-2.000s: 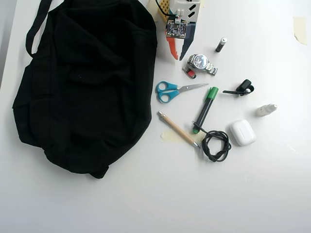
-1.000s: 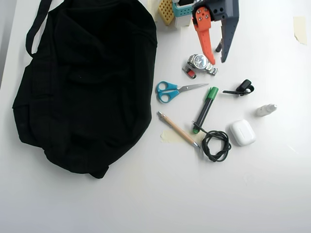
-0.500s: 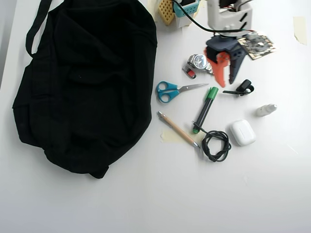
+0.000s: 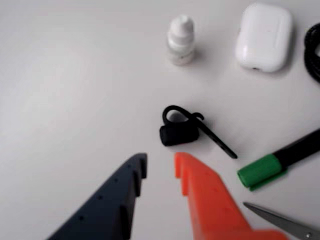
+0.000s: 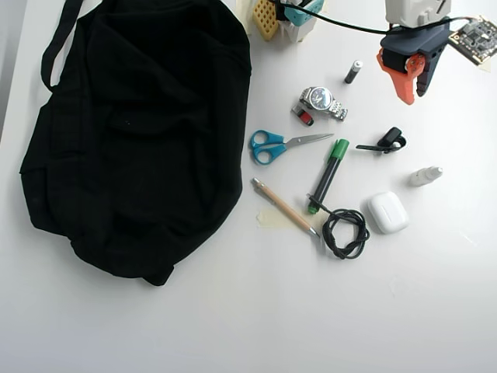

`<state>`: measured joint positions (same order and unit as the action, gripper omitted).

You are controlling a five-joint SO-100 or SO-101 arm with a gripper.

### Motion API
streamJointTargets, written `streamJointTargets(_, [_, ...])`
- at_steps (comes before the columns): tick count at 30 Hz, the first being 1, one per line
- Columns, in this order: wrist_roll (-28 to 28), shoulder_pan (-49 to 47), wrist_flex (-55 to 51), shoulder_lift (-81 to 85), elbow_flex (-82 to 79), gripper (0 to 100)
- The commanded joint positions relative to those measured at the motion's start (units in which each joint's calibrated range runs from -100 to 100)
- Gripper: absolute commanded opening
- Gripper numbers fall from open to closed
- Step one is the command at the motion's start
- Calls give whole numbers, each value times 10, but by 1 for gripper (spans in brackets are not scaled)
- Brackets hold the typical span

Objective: Put the black bike light into the black bag

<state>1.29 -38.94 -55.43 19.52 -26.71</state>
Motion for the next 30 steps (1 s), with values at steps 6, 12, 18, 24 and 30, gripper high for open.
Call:
streamJointTargets(6, [13,47,59,-67,23,37])
streamJointTargets(12, [23,54,122,-135,46,37])
streamJointTargets(18, [19,3,125,-155,49,35])
streamJointTargets(24, [20,-21,130,-157,38,35])
streamJointTargets(30, [22,-13,224,-193,-12,35])
